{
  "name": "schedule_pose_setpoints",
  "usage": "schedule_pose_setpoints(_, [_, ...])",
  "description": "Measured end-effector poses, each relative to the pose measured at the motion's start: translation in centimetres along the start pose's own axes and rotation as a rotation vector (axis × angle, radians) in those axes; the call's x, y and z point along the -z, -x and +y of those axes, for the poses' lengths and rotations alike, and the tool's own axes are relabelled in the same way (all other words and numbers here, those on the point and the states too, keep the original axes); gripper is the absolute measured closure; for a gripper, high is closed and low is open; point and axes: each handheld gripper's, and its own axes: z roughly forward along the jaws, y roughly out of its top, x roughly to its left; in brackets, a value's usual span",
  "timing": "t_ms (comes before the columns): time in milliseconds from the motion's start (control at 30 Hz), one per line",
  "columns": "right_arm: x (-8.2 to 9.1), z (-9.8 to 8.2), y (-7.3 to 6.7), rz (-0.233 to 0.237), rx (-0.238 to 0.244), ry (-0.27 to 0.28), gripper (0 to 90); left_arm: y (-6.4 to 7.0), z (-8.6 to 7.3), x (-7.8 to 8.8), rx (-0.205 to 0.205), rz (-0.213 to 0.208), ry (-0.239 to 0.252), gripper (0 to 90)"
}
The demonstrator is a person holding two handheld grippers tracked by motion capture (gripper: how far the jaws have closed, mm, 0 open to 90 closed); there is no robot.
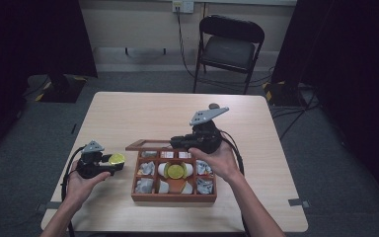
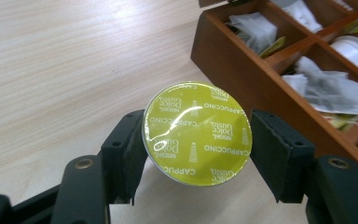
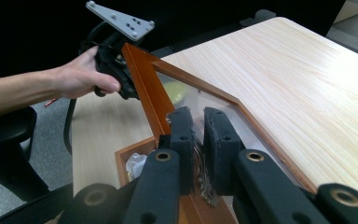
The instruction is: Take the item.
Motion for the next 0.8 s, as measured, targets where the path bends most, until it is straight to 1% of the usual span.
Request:
schedule_pose_setpoints(100, [0.0,0.0,0.0,0.0,-0.001,0.001,82.4,-0.3,0.0,-0.8,0.001,0.022,-0.015,38.5])
schedule_pose_setpoints(133, [0.0,0.0,0.0,0.0,-0.002,0.001,82.4,-0.6,0.0,-1.1,0.021,0.014,-0.012,38.5])
schedule_pose_setpoints(167, [0.0,0.0,-0.1,-0.002,0.0,-0.001,82.4,-0.8,-0.1,-1.3,0.029,0.017,-0.011,38.5])
schedule_pose_setpoints(200, [0.0,0.0,-0.1,-0.003,0.002,-0.002,82.4,-1.0,-0.1,-1.6,0.024,0.031,-0.019,38.5])
schedule_pose_setpoints(233, [0.0,-0.1,-0.1,-0.001,0.0,-0.003,82.4,-1.3,-0.2,-1.9,0.033,0.033,-0.023,38.5])
schedule_pose_setpoints(267, [0.0,-0.1,-0.1,0.001,-0.001,-0.001,82.4,-1.5,-0.3,-2.0,0.048,0.021,-0.011,38.4])
schedule_pose_setpoints(300, [0.0,-0.1,0.0,0.004,-0.005,0.003,82.3,-1.6,-0.3,-2.1,0.051,0.021,-0.005,38.4])
schedule_pose_setpoints(367, [0.0,-0.2,0.0,0.007,-0.007,0.005,82.3,-1.5,-0.3,-2.1,0.038,0.025,-0.007,38.4])
schedule_pose_setpoints(433, [0.0,-0.2,0.0,0.004,-0.004,0.002,82.4,-1.4,-0.3,-2.2,0.034,0.027,-0.003,38.3])
schedule_pose_setpoints(567, [0.0,-0.1,-0.1,0.001,-0.003,-0.001,82.3,-1.4,-0.2,-2.4,0.042,0.023,0.008,38.3])
schedule_pose_setpoints(633, [0.0,-0.2,-0.1,0.002,-0.002,0.0,82.4,-1.3,-0.1,-2.5,0.045,0.021,0.005,38.2])
schedule_pose_setpoints(700, [0.0,-0.1,-0.1,0.001,-0.003,0.002,82.4,-0.9,0.0,-2.6,0.02,0.031,-0.005,37.8])
schedule_pose_setpoints(733, [0.0,-0.2,-0.1,0.001,-0.004,0.003,82.3,-0.9,0.0,-2.6,0.022,0.025,-0.009,37.0])
schedule_pose_setpoints(800, [0.0,-0.2,0.0,0.003,-0.004,0.004,82.4,-0.8,0.0,-2.8,0.021,0.035,-0.01,32.6])
